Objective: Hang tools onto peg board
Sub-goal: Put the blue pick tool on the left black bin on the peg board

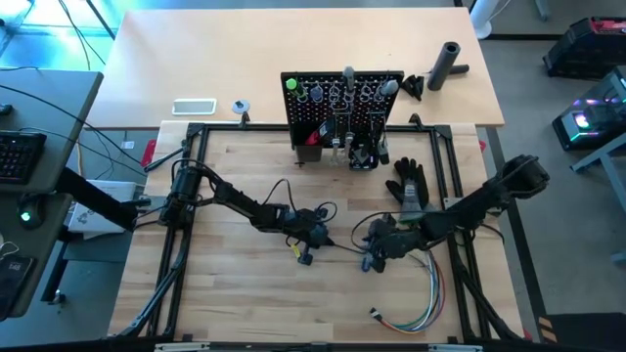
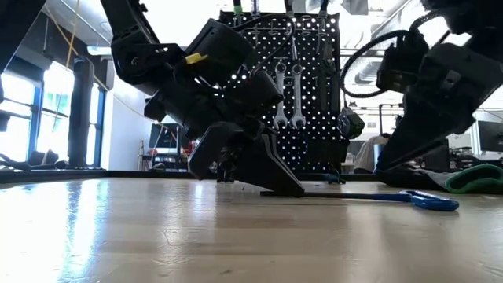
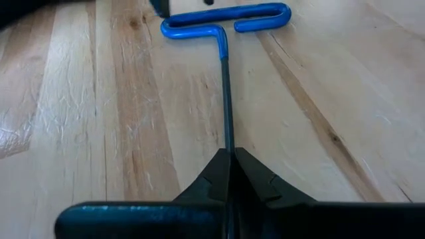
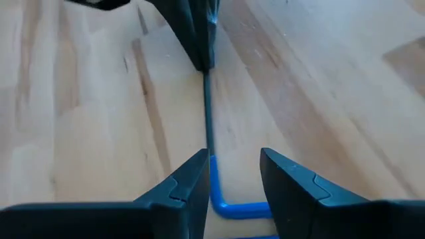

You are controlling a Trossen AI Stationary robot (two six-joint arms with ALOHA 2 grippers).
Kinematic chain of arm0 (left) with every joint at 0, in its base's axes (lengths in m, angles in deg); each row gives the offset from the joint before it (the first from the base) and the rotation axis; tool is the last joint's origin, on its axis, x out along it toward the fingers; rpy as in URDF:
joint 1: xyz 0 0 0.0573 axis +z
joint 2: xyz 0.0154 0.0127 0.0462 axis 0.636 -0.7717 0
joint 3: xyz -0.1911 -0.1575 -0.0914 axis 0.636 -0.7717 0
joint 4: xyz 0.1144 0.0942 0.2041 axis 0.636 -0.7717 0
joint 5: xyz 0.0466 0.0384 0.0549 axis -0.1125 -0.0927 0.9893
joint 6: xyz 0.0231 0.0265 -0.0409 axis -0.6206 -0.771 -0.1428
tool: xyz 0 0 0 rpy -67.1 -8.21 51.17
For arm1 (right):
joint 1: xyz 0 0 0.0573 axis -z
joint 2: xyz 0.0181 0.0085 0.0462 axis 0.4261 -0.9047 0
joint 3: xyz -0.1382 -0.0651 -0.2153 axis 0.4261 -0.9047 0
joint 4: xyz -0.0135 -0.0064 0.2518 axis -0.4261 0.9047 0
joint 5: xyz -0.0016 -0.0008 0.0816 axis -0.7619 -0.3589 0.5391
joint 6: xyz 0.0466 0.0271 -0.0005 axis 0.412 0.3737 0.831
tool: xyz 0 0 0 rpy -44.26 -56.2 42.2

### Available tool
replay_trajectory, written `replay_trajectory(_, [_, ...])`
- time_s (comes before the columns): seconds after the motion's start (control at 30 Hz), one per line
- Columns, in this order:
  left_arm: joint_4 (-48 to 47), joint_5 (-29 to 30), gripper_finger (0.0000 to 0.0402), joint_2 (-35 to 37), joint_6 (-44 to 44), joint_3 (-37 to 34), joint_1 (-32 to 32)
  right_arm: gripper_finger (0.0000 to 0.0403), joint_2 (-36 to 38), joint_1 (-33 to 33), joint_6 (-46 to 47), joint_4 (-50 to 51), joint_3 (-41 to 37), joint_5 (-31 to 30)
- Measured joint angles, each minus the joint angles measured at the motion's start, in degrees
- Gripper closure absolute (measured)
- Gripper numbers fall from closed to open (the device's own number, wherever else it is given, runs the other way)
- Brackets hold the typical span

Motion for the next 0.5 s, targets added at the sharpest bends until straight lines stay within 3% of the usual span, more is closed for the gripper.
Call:
replay_trajectory(0.13, [1.1,0.0,0.0401,0.0,0.0,0.0,0.0,0.0274,0.0,1.1,-4.3,2.1,1.4,2.0])
replay_trajectory(0.5, [2.2,0.4,0.04,1.8,0.0,0.1,0.0,0.0274,0.0,0.7,-4.4,3.5,1.4,4.7])
